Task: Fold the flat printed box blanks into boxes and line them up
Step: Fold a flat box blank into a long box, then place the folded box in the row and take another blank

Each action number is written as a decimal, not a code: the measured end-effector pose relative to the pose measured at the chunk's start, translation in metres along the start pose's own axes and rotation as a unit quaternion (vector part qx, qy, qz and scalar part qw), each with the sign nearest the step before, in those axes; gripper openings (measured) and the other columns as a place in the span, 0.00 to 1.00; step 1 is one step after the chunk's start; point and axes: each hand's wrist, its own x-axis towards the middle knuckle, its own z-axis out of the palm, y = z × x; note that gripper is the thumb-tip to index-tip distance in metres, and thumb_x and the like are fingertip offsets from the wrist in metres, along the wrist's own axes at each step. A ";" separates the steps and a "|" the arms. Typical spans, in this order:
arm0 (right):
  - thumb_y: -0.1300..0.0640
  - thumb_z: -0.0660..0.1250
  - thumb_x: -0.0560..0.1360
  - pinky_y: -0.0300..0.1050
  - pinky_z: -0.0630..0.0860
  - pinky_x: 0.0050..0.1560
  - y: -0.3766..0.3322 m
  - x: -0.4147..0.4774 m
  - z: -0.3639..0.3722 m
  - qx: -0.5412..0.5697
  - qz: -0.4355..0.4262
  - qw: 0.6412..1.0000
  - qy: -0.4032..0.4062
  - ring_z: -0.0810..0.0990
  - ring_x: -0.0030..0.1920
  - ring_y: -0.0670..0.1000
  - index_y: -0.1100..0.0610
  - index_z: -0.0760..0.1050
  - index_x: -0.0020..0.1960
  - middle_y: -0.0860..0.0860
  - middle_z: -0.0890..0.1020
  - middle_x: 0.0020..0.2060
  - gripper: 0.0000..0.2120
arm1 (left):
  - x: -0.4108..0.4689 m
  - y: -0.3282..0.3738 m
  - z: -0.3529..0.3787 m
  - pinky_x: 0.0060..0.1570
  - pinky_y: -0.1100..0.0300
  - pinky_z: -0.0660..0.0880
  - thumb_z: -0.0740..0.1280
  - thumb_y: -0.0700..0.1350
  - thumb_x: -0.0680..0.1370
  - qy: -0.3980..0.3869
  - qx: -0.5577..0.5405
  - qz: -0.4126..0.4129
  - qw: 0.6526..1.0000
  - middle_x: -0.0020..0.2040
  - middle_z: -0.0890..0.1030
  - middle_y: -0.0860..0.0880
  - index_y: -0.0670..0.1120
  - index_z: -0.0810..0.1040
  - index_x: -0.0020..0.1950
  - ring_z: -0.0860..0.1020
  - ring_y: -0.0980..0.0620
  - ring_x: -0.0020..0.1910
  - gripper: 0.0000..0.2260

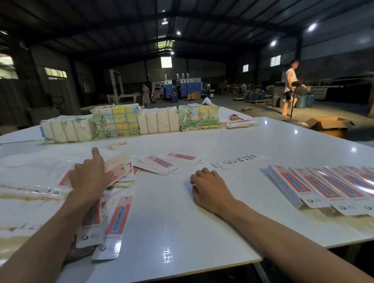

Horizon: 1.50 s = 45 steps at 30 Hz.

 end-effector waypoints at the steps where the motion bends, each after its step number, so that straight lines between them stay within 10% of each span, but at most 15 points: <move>1: 0.58 0.60 0.80 0.52 0.70 0.59 0.001 0.000 0.000 0.017 0.007 1.000 0.008 0.75 0.60 0.56 0.56 0.77 0.58 0.51 0.81 0.54 0.10 | 0.003 0.005 -0.006 0.49 0.48 0.78 0.76 0.58 0.77 0.007 -0.026 0.007 1.000 0.58 0.83 0.41 0.45 0.70 0.74 0.81 0.41 0.50 0.32; 5: 0.58 0.63 0.82 0.50 0.72 0.55 0.004 0.002 -0.006 0.176 0.066 0.979 0.084 0.76 0.58 0.53 0.56 0.80 0.59 0.50 0.82 0.55 0.09 | 0.009 0.040 -0.025 0.39 0.55 0.78 0.77 0.50 0.78 -0.129 -0.307 0.030 0.943 0.51 0.88 0.45 0.42 0.82 0.63 0.85 0.45 0.45 0.18; 9: 0.58 0.62 0.85 0.47 0.74 0.51 0.006 0.003 -0.014 0.354 0.120 0.915 0.152 0.78 0.52 0.48 0.52 0.77 0.64 0.46 0.81 0.50 0.10 | -0.015 0.088 -0.019 0.38 0.55 0.84 0.72 0.45 0.82 -0.401 -0.540 0.031 0.739 0.51 0.89 0.44 0.42 0.76 0.67 0.88 0.48 0.43 0.16; 16: 0.41 0.57 0.87 0.48 0.84 0.56 0.005 0.004 -0.020 0.465 0.143 0.861 0.148 0.80 0.63 0.47 0.42 0.66 0.78 0.47 0.75 0.63 0.20 | -0.059 0.135 0.041 0.59 0.39 0.80 0.61 0.69 0.80 -0.555 -0.693 -0.036 0.459 0.59 0.83 0.36 0.43 0.77 0.74 0.84 0.34 0.55 0.35; 21: 0.46 0.60 0.87 0.60 0.83 0.59 0.008 0.004 -0.019 0.421 0.136 0.890 0.108 0.79 0.66 0.52 0.49 0.70 0.75 0.47 0.74 0.63 0.18 | -0.077 0.139 0.061 0.67 0.42 0.76 0.62 0.65 0.83 -0.491 -0.741 -0.051 0.455 0.56 0.83 0.38 0.47 0.80 0.70 0.83 0.38 0.51 0.26; 27: 0.54 0.68 0.84 0.40 0.84 0.39 0.012 0.013 -0.035 0.469 0.156 0.869 0.028 0.87 0.49 0.50 0.56 0.75 0.64 0.55 0.79 0.57 0.11 | -0.082 0.133 0.056 0.57 0.45 0.77 0.63 0.61 0.84 -0.495 -0.767 -0.025 0.408 0.55 0.79 0.37 0.42 0.71 0.77 0.81 0.41 0.47 0.29; 45: 0.47 0.74 0.79 0.48 0.84 0.55 0.045 0.027 -0.046 0.592 0.158 0.777 -0.142 0.88 0.53 0.56 0.63 0.84 0.49 0.57 0.89 0.48 0.18 | -0.070 0.125 0.072 0.54 0.48 0.82 0.57 0.66 0.85 -0.561 -0.706 0.062 0.427 0.62 0.80 0.34 0.42 0.82 0.68 0.83 0.39 0.52 0.30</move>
